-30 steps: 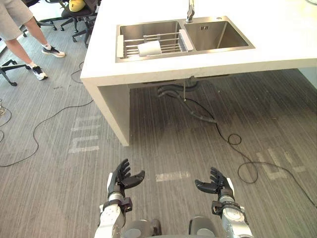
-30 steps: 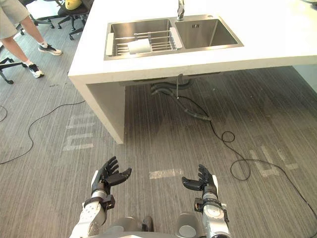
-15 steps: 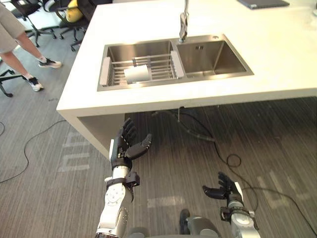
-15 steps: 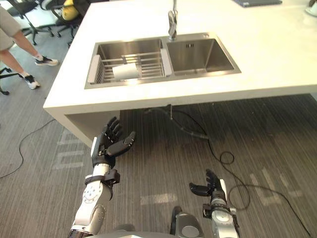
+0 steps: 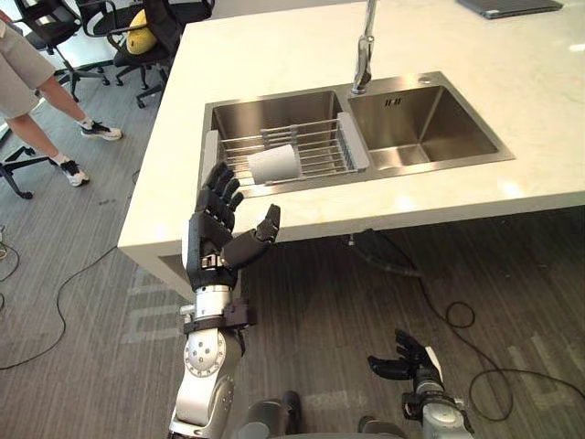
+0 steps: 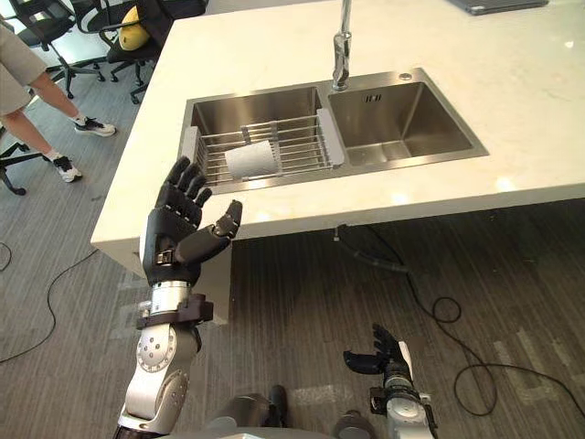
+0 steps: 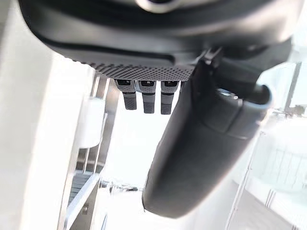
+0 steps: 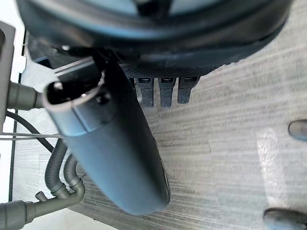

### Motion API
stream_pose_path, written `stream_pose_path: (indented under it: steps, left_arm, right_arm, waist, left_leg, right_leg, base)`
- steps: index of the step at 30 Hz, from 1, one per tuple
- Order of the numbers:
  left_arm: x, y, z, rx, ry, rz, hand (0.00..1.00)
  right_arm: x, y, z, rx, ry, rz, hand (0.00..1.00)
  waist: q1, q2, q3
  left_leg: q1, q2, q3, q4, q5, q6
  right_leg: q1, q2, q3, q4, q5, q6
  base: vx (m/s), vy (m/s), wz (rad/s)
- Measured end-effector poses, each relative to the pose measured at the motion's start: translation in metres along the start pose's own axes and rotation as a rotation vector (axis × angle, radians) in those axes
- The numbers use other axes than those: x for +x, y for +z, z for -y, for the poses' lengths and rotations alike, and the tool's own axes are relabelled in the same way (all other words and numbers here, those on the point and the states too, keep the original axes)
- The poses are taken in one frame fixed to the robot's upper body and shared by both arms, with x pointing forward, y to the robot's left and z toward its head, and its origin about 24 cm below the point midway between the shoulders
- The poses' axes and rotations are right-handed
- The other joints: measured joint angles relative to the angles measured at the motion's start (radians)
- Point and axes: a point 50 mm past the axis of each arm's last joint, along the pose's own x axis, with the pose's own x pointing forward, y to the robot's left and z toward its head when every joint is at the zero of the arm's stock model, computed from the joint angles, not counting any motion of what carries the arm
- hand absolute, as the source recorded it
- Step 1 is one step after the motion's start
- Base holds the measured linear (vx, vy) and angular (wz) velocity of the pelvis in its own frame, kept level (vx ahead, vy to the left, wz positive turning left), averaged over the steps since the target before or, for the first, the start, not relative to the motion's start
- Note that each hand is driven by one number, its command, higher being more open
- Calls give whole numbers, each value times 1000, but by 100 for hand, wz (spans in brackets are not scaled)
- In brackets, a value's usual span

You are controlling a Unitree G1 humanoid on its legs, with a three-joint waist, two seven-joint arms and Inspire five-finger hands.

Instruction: Walk over to the sink, pick up the cup, carry it to the dishwasher, place the cup inside the dishwasher, then close the dishwasher door

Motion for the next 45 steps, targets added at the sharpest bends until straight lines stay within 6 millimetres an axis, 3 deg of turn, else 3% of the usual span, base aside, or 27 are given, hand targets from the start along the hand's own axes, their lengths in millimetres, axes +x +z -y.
stream_pose_path:
  steps: [1, 2, 3, 5, 7, 8, 9, 10, 12, 13, 15, 18, 20, 22, 24, 25, 26, 29, 33, 39, 45]
  left_arm:
    - [0, 4, 2, 28, -23, 19, 90]
    - [0, 4, 3, 66, -41, 29, 90]
    - [0, 4, 3, 85, -50, 30, 90]
    - [-1, 4, 5, 99, -55, 34, 90]
    - [0, 4, 4, 112, -44, 38, 90]
    - [0, 4, 4, 114, -39, 39, 90]
    - [1, 4, 4, 115, -33, 42, 90]
    - [2, 5, 2, 139, -38, 49, 90]
    - [1, -2, 4, 158, -33, 22, 90]
    - [3, -1, 5, 162, -36, 31, 90]
    - [8, -1, 8, 184, -56, 47, 90]
    - [15, 0, 12, 198, -70, 64, 90]
    - [15, 1, 10, 212, -65, 71, 90]
    - [17, 5, 6, 246, -48, 96, 90]
    - [20, 8, 6, 300, -53, 127, 90]
    - [22, 10, 8, 325, -64, 144, 90]
    - [23, 11, 6, 368, -69, 154, 90]
    - [25, 12, 0, 464, -80, 161, 90]
    - [24, 11, 1, 559, -141, 173, 90]
    - [22, 7, 7, 653, -251, 163, 90]
    - [20, -16, -9, 779, -338, 45, 90]
  right_arm:
    - [0, -2, -2, 0, 7, -6, 90]
    - [-1, -5, -5, 7, 17, -17, 90]
    - [-2, -6, -6, 8, 23, -21, 90]
    - [-1, -3, -5, 9, 25, -15, 90]
    - [-1, -3, -6, 9, 31, -14, 90]
    - [-1, -3, -7, 9, 34, -12, 90]
    - [-1, -3, -7, 9, 36, -7, 90]
    - [-3, -7, -6, 10, 35, -16, 90]
    - [-4, -10, 9, -19, 2, -24, 90]
    - [-2, -7, 14, -23, -11, -15, 90]
    - [-3, -8, 18, -23, -22, -17, 90]
    - [-9, -19, 20, -11, -30, -47, 90]
    - [-13, -27, 20, 1, -31, -68, 90]
    - [-13, -26, 18, 6, -27, -64, 90]
    - [-11, -22, 17, 8, -23, -51, 90]
    - [-10, -21, 18, 7, -21, -47, 90]
    - [-10, -22, 14, 13, -10, -55, 90]
    - [-8, -18, 11, 22, 2, -38, 90]
    - [-9, -19, 10, 27, 17, -39, 90]
    - [-11, -21, 8, 32, 35, -45, 90]
    - [-11, -21, 7, 27, 48, -46, 90]
  waist:
    - [-14, -13, -3]
    - [-26, -32, -9]
    - [-33, -38, -13]
    - [-48, -45, -17]
    - [-48, -40, -14]
    - [-48, -39, -14]
    - [-48, -39, -14]
    - [-51, -68, -25]
    - [-59, -14, -26]
    - [-61, 1, -28]
    - [-65, 2, -29]
    - [-68, -2, -25]
    - [-63, -9, -20]
    - [-57, -9, -20]
    - [-50, -9, -20]
    - [-47, 6, -26]
    - [-35, -11, -25]
    - [-37, -30, -22]
    - [-39, -30, -24]
    - [-44, -31, -34]
    - [-60, -31, -56]
  left_leg:
    - [29, -12, -9, -3, -16, 9]
    - [67, -23, -22, -21, -22, 14]
    - [81, -24, -32, -29, -25, 14]
    - [120, -11, -69, -63, -27, 12]
    - [146, 26, -79, -63, -38, -9]
    - [152, 42, -81, -56, -45, -20]
    - [160, 69, -85, -29, -67, -54]
    - [162, 64, -84, 7, -97, -92]
    - [165, 116, -103, 41, -121, -102]
    - [164, 131, -107, 43, -105, -101]
    - [162, 143, -116, 54, -69, -120]
    - [94, 176, -118, 237, -11, -149]
    - [43, 190, -107, 328, -53, -143]
    - [-19, 184, -93, 272, -79, -119]
    - [-54, 161, -96, 125, -52, -112]
    - [-60, 146, -116, 8, 65, -120]
    - [-38, 134, -100, -13, 69, -121]
    - [-21, 101, -77, -51, 82, -101]
    - [26, 77, -53, -116, 101, -87]
    - [61, 71, -36, -194, 134, -90]
    - [75, 73, -32, -261, 168, -91]
  right_leg:
    - [-57, -18, 5, 163, 11, 37]
    - [-105, -36, 1, 293, 24, 31]
    - [-123, -41, -7, 339, 12, 9]
    - [-192, -35, -65, 392, -50, -97]
    - [-249, -3, -85, 342, -87, -159]
    - [-267, 12, -87, 310, -89, -164]
    - [-287, 44, -83, 195, -74, -162]
    - [-274, 53, -65, -12, 75, -171]
    - [-240, 93, -89, -12, 92, -201]
    - [-233, 109, -95, -20, 83, -216]
    - [-210, 116, -112, -39, 73, -230]
    - [-101, 122, -159, -138, 78, -242]
    - [-24, 122, -185, -205, 87, -245]
    - [16, 122, -192, -268, 108, -238]
    - [20, 116, -190, -288, 120, -225]
    - [18, 122, -186, -285, 120, -211]
    - [19, 117, -158, -282, 122, -199]
    - [16, 89, -135, -305, 134, -179]
    - [33, 72, -111, -328, 141, -168]
    - [35, 77, -97, -352, 149, -162]
    - [42, 88, -98, -413, 186, -169]
  base:
    - [332, 29, 26]
    - [276, 12, 33]
    - [351, -53, 39]
    - [352, -124, 39]
    - [312, -193, 14]
    - [347, -258, 7]
    - [323, -259, 15]
    - [408, -303, 23]
    - [338, -229, 11]
    - [232, -168, -2]
    - [238, -206, 20]
    - [202, -197, 44]
    - [116, -78, 36]
    - [56, 10, 11]
    - [42, 79, 1]
    - [72, 144, -20]
    - [97, 160, -22]
    - [65, 130, -16]
    - [43, 84, -13]
    - [15, -5, -8]
    - [8, -16, -2]
